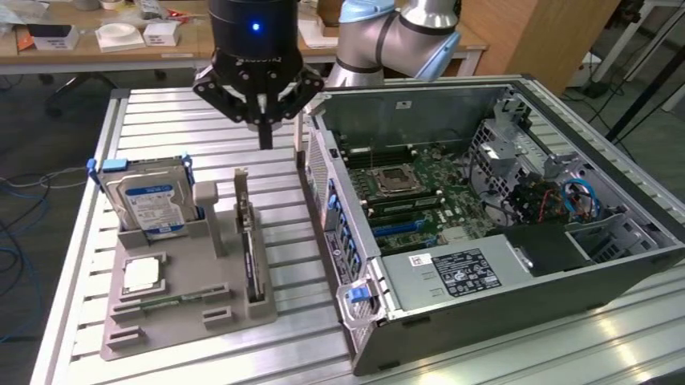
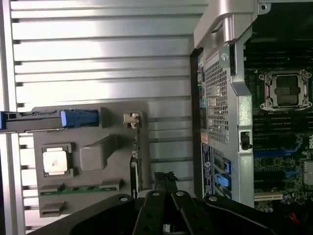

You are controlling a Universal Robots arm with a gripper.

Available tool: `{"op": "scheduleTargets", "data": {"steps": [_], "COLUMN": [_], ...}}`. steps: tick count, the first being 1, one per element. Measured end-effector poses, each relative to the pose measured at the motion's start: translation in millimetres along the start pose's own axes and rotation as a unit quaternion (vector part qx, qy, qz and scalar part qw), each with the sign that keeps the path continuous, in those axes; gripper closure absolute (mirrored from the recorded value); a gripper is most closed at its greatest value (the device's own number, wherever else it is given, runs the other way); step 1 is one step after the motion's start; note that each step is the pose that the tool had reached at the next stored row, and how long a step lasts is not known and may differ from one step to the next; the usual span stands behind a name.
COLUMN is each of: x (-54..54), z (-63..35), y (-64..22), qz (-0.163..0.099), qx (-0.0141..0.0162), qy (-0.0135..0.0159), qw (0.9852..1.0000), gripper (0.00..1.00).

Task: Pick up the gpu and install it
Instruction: 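Reach for the gpu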

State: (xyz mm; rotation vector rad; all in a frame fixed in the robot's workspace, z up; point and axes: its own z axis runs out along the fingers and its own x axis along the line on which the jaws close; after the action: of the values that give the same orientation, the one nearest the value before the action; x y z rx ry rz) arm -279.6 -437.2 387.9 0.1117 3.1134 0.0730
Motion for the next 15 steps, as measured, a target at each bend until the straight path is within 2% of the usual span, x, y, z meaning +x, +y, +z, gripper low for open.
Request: {"op": "scheduleTargets", "data": {"steps": [7,12,15], "x": [23.9,34.1,39.0], "z": [-0.1,0.7,1.9], "y": [-12.5,-21.7,-23.9], "qz": [0.0,0.0,0.0], "qx": [0.0,-0.0001,-0.0001], "qy": [-0.0001,-0.0001,-0.0001], "qw": [1.0,1.0,1.0], "gripper": [0.89,0.89,0.89]}}
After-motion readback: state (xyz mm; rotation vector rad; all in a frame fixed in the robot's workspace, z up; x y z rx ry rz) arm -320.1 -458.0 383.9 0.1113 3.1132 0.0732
